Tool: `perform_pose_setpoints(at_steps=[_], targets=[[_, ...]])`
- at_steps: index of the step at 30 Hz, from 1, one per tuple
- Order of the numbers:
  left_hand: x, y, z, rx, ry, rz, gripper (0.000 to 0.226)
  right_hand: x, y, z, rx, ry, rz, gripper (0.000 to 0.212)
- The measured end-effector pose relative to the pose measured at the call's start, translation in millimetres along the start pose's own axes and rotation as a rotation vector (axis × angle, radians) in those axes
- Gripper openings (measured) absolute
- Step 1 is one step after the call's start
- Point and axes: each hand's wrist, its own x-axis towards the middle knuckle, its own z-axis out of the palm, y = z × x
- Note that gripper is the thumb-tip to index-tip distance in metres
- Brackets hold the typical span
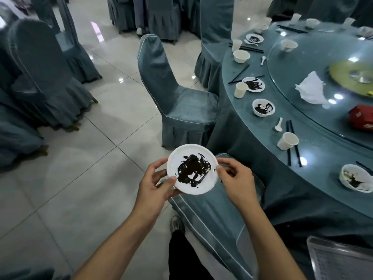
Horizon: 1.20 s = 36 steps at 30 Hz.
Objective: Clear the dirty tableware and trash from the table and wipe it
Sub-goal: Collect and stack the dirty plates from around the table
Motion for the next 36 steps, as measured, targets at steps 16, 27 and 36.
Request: perform_pose_setpoints(at_steps=[16, 27, 36], targets=[[213, 118, -8, 0.17, -0.125, 0.086, 0.058, 172, -67, 69, -0.187, 0.142, -0.101, 0.014], [369, 155, -8, 0.268, -0.393, 0.003, 0.053, 274, -55, 99, -0.798, 0.449, -0.134, 0.022], [475, 192, 2, 0.368, -0.543, -0.005, 0.056, 325, -72, 123, -0.848, 0.549, 0.096, 0.031]])
